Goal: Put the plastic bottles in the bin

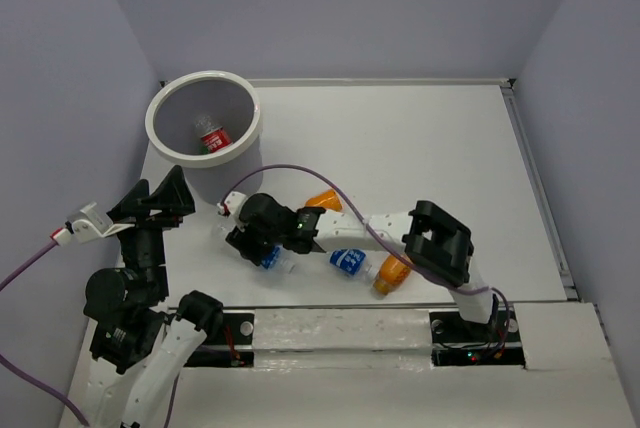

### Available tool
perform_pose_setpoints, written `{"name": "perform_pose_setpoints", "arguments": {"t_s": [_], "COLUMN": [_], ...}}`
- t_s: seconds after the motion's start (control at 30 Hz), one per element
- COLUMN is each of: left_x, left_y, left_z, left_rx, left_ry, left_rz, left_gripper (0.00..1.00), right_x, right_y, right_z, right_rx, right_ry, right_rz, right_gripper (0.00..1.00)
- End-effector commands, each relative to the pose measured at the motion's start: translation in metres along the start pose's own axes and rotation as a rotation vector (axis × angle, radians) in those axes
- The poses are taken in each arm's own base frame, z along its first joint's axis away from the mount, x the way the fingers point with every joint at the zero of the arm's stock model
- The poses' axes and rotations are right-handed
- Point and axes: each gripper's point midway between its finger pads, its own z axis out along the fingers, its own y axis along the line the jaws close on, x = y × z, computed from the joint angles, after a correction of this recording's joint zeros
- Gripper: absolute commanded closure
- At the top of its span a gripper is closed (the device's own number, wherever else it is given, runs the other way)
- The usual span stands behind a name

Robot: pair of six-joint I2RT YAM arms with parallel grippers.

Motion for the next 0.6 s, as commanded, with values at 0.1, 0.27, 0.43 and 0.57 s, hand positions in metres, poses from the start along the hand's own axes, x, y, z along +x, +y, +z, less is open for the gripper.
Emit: {"name": "perform_pose_setpoints", "arguments": {"t_s": [0.1,0.27,0.43,0.57], "left_x": [-0.025,-0.038,-0.043,-0.03], "left_y": [0.011,0.021,0.027,0.016], "left_z": [-0.003,-0.013,-0.021,-0.012], "left_rx": [-0.064,-0.096,-0.101,-0.056], "left_ry": [-0.091,-0.145,-0.178,-0.127], "left_rz": [-0.02,-0.066,-0.097,-0.068], "left_gripper": [0.01,0.01,0.01,0.01], "right_x": [-0.154,-0.199,-0.234,-0.28], "right_y": [0.005,-0.028,-0.044,-0.054], "right_z": [-0.117,-0.178,-0.216,-0.256], "right_rx": [0.032,0.177,0.19,0.182], "right_ry": [-0.445,-0.598,-0.714,-0.916], "right_rz": [0.033,0.026,0.042,0.053], "right_gripper": [0.48,0.48,0.5,0.51]}}
